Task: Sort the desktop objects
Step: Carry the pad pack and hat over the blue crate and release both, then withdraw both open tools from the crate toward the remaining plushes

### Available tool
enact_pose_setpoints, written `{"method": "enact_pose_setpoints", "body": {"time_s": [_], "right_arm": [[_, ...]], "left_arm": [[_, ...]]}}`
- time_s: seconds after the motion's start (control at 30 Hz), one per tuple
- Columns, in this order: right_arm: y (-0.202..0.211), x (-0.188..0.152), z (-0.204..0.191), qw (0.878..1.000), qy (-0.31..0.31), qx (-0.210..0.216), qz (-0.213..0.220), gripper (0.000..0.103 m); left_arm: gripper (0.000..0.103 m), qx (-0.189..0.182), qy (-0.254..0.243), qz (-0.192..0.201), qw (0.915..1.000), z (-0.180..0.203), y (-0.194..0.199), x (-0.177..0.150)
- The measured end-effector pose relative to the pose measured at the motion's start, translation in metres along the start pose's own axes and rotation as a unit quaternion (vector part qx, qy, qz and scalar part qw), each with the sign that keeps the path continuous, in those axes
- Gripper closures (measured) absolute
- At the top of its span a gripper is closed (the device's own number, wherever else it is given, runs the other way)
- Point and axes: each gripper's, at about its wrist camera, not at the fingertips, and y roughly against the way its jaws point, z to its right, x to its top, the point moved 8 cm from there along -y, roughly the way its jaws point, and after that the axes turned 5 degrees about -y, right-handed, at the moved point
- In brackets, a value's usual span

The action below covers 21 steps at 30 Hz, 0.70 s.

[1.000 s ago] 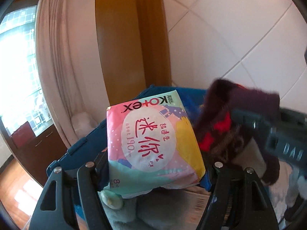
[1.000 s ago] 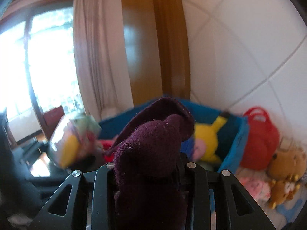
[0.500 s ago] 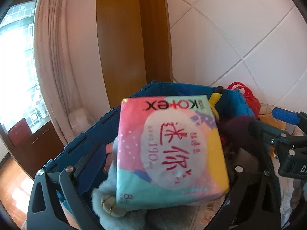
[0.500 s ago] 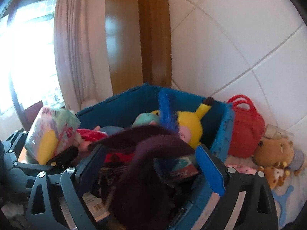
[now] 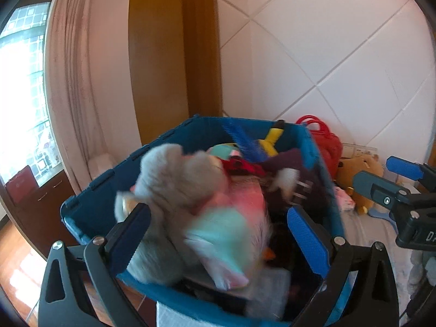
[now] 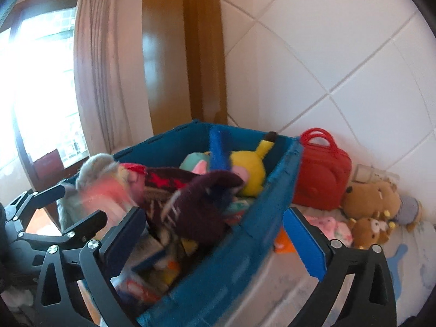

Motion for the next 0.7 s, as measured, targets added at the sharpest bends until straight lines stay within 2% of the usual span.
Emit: {"method": "enact_pose_setpoints", "body": {"time_s": [0.17, 0.43, 0.7], "right_arm": [[0.046, -0.019, 0.037, 1.000, -0.003, -0.010, 0.002, 0.000], [0.121, -0.059, 0.130, 0.999, -0.021, -0.043, -0.007, 0.000], [0.178, -0.091, 0.198, 0.997, -0.042, -0.058, -0.014, 0.000]], "left_arm": [[0.001, -0.010, 0.002, 0.006, 0.9999, 0.053, 0.033, -0.011], [0.001, -0.026, -0.009, -0.004, 0.9996, 0.153, 0.075, -0.035], [0.001, -0.034, -0.024, -0.015, 0.9991, 0.219, 0.104, -0.050]]}}
